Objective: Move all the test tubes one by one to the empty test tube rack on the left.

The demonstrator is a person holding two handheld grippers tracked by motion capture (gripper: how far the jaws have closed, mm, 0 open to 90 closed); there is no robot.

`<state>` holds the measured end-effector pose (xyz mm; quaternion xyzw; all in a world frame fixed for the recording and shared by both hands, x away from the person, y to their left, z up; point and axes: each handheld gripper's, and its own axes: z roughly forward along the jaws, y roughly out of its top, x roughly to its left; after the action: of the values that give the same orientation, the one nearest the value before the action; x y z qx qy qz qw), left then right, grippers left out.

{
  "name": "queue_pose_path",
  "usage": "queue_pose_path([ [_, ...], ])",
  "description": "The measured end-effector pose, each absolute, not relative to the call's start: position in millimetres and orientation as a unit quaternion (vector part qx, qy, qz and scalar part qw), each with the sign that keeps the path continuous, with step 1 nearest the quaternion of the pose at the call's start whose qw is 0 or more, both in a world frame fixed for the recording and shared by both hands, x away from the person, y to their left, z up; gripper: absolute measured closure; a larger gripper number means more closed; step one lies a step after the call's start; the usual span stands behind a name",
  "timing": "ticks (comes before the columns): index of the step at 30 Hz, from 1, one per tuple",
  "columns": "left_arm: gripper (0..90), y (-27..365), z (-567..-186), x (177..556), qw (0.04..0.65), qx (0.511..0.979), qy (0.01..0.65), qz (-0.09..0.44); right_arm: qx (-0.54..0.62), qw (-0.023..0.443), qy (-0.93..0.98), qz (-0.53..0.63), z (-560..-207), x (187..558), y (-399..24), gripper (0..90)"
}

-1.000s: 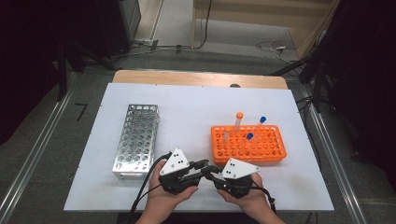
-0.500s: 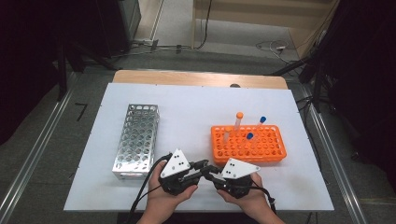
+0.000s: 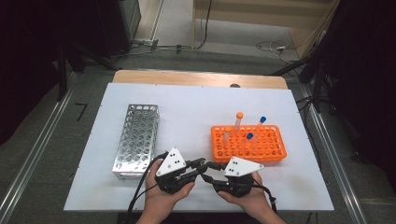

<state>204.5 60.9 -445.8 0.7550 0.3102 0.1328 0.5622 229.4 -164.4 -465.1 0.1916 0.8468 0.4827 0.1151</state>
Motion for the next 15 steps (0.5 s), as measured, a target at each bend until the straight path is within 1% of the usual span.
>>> queue_pose_path([
  [4, 76.5, 65, -444, 206, 0.56, 0.755, 0.312, 0.134, 0.199, 0.116, 0.84, 0.492, -461, 230, -172, 31.7],
  [5, 76.5, 67, -443, 206, 0.56, 0.754, 0.314, 0.137, 0.205, 0.117, 0.837, 0.494, -459, 230, -178, 25.1],
  [7, 76.5, 71, -441, 207, 0.561, 0.752, 0.318, 0.139, 0.212, 0.121, 0.832, 0.498, -457, 229, -185, 17.9],
  [8, 76.5, 73, -440, 208, 0.562, 0.75, 0.32, 0.14, 0.212, 0.121, 0.832, 0.498, -457, 229, -185, 17.9],
  [9, 76.5, 75, -440, 208, 0.56, 0.751, 0.321, 0.141, 0.221, 0.123, 0.828, 0.5, -455, 229, -193, 8.0],
  [10, 76.5, 77, -439, 208, 0.561, 0.749, 0.322, 0.142, 0.221, 0.123, 0.828, 0.5, -455, 229, -193, 8.0],
  [12, 76.5, 79, -438, 208, 0.56, 0.748, 0.325, 0.145, 0.234, 0.117, 0.825, 0.501, -454, 231, -205, 1.2],
  [15, 76.5, 84, -436, 208, 0.558, 0.747, 0.328, 0.151, 0.239, 0.117, 0.816, 0.514, -449, 232, -218, 0.0],
])
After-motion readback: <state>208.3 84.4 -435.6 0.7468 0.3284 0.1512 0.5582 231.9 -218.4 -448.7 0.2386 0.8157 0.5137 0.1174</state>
